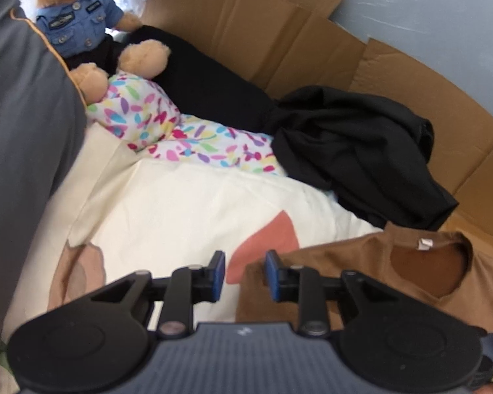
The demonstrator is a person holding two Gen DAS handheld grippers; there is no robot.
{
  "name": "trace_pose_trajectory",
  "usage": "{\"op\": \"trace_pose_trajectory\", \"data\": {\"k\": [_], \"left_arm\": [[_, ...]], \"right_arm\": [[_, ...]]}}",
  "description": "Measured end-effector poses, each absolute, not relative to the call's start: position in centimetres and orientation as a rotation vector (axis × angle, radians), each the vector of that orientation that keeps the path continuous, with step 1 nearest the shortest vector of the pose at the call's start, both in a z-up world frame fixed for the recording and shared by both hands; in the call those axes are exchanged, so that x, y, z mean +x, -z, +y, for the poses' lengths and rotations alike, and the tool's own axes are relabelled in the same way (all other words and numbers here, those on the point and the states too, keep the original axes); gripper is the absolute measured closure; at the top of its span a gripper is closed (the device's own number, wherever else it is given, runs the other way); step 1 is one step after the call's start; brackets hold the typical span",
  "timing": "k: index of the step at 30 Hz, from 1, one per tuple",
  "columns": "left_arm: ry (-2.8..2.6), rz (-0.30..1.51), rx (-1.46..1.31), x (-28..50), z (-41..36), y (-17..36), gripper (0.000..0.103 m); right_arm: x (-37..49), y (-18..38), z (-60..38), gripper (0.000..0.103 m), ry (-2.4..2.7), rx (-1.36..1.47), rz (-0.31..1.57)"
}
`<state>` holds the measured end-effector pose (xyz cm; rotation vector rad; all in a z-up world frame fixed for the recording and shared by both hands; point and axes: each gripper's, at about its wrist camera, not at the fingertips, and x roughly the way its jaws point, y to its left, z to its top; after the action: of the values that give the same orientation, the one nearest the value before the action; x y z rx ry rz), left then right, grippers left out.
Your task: Fold clothes
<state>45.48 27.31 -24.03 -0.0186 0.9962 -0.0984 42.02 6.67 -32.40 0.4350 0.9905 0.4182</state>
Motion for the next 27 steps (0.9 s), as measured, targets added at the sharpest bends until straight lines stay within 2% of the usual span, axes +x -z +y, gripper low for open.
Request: {"op": "trace_pose_trajectory", "data": {"k": [2,4,5,7,10,14,17,20,23,25,27], "left_arm": [[0.099,1.005,-0.005,45.5,27.1,24.4,0.074],[0.093,1.012,0.010,45.5,27.0,24.7,0.075],[0.087,1.016,0.021,45.5,27.0,24.9,0.076],[0.080,1.017,0.019,45.5,27.2,25.2,0.091],[0.054,1.014,0.015,45.7,27.7,25.6,0.099],[-0.069,0.975,0.106,46.0,28.2,25.8,0.103],[-0.129,0.977,-0.015,46.0,31.0,25.9,0.103],[-0.090,0.985,-0.013,45.0,31.4,25.8,0.102],[-0.063,0.993,-0.008,43.7,31.3,25.8,0.100],[-0.044,0.992,-0.025,42.7,31.2,25.5,0.097],[-0.025,0.990,-0.033,41.6,31.1,25.2,0.096]], "right_arm": [[42.0,32.3,6.9,0.059,-0.423,0.419,0.981],[42.2,32.1,7.0,0.081,-0.444,0.409,0.977],[42.2,32.0,7.0,0.084,-0.449,0.401,0.977],[42.3,32.0,6.9,0.099,-0.447,0.378,0.981],[42.3,31.9,6.8,0.101,-0.445,0.343,0.987],[42.4,31.9,6.7,0.101,-0.442,0.297,0.995],[42.4,32.3,6.1,0.101,-0.423,0.292,1.009],[42.2,31.7,6.0,0.100,-0.450,0.298,0.993],[42.1,31.0,5.7,0.092,-0.450,0.317,0.973],[41.8,30.5,5.6,0.075,-0.446,0.311,0.970],[41.4,30.1,5.5,0.067,-0.444,0.311,0.970]]}}
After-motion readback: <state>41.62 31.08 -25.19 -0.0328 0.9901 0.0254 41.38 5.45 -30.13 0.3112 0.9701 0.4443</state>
